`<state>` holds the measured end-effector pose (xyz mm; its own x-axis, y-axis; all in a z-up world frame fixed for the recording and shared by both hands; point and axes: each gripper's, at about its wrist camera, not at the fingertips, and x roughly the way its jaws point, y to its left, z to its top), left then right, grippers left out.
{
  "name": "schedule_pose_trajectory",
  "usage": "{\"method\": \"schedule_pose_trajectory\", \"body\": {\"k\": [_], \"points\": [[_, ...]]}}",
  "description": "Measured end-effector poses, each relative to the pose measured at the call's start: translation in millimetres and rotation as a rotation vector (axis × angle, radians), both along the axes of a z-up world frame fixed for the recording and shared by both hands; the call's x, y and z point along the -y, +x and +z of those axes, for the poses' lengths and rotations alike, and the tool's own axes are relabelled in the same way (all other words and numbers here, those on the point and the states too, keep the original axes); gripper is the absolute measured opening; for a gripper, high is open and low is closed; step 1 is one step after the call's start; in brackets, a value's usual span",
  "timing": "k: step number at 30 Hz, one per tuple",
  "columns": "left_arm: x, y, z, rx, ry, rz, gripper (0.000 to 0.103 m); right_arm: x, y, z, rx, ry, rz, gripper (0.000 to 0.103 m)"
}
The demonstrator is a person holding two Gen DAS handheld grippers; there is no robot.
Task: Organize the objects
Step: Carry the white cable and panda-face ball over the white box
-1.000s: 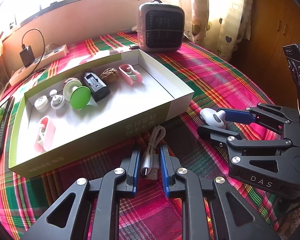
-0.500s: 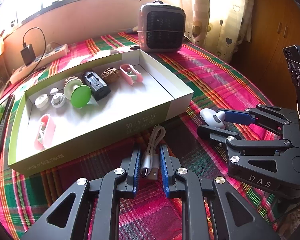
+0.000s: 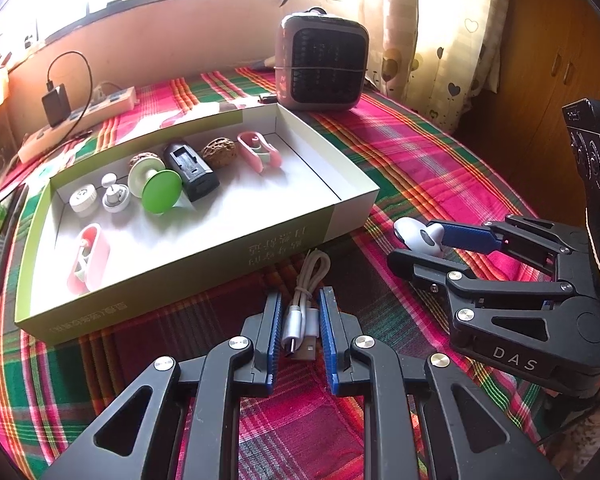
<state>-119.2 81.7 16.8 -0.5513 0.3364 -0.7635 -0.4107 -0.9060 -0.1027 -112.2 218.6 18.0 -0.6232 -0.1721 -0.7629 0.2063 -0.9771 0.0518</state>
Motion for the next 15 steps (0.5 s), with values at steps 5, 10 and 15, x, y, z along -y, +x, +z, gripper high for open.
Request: {"method": "schedule_pose_trajectory", "body": {"k": [5, 10, 15], "points": [[2.7, 3.2, 4.2, -0.009, 0.014, 0.007, 0.016, 1.2, 1.6, 3.1, -0.007, -0.009, 0.003, 0.045], [7.8, 5.9, 9.3, -0.016, 0.026, 0.015, 0.016, 1.9, 3.5, 9.4, -0.025, -0.017, 0.004, 0.045], [16.0, 6.5, 16.3, -0.025, 0.041, 0.032, 0.016, 5.1, 4.3, 18.5, -0.049, -0.028, 0.015, 0.045]]}}
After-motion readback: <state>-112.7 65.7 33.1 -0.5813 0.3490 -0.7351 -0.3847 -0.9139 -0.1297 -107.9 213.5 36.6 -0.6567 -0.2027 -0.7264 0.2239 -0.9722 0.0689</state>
